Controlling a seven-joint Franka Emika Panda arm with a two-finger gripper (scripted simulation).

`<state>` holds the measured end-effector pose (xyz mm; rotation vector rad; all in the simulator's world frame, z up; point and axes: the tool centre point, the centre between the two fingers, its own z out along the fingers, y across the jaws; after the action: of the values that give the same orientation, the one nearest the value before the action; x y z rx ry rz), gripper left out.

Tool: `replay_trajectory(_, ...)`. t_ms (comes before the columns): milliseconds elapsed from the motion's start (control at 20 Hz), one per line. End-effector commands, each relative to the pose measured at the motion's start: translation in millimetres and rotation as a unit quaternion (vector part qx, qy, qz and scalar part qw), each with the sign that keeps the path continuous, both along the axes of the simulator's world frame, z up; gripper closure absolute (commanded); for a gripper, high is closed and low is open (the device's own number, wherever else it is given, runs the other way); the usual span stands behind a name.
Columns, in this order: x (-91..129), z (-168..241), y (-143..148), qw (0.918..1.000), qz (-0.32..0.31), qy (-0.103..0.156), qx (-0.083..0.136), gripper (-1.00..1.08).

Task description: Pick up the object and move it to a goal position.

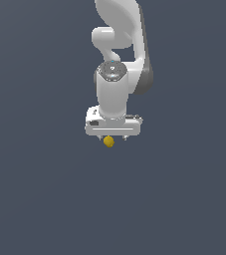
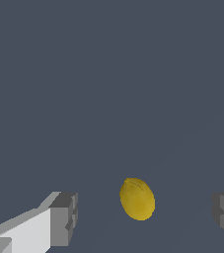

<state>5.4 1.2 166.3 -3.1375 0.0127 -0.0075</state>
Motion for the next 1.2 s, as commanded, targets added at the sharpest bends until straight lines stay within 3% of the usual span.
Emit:
replay_trajectory(0, 0, 0, 0, 1.0000, 0.000, 0.000, 0.000, -0.92)
replay_trajectory(550, 16, 22, -26, 0.9995, -0.016, -0.028, -0.008, -0.92)
replay_trajectory(1150, -7, -15, -23, 0.9981, -0.059, -0.018, -0.003, -0.92)
